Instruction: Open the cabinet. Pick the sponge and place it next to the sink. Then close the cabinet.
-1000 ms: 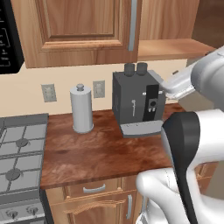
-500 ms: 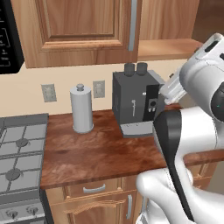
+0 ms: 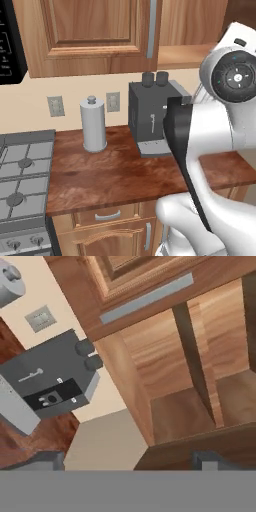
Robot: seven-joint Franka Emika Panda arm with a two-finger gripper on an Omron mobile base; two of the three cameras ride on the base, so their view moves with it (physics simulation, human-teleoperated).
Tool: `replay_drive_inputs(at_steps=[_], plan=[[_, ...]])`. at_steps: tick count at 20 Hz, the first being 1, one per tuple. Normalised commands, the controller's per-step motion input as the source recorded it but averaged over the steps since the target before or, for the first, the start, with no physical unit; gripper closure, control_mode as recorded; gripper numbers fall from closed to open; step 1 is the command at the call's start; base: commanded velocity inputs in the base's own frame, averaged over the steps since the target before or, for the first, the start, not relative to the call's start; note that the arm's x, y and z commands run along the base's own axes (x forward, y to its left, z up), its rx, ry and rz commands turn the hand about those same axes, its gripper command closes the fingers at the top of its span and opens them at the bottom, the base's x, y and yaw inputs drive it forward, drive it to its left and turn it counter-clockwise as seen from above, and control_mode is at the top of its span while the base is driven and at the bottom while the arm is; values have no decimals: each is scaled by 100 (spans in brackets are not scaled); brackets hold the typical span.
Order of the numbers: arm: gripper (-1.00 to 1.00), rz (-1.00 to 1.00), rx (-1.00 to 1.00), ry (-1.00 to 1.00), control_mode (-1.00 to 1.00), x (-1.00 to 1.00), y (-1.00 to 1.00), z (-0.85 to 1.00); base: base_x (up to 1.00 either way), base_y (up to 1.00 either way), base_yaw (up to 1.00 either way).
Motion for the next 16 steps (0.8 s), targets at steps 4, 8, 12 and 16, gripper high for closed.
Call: replay_drive_inputs(at_steps=[4, 8, 12, 16], plan=[[-100, -15, -14, 3, -100, 9, 0, 0, 0, 0, 0], [-100, -12, -13, 0, -100, 22, 0, -11, 0, 0, 0], [-100, -8, -10, 0, -100, 42, 0, -7, 0, 0, 0], [-100, -4, -8, 0, -100, 44, -2, -2, 0, 0, 0]])
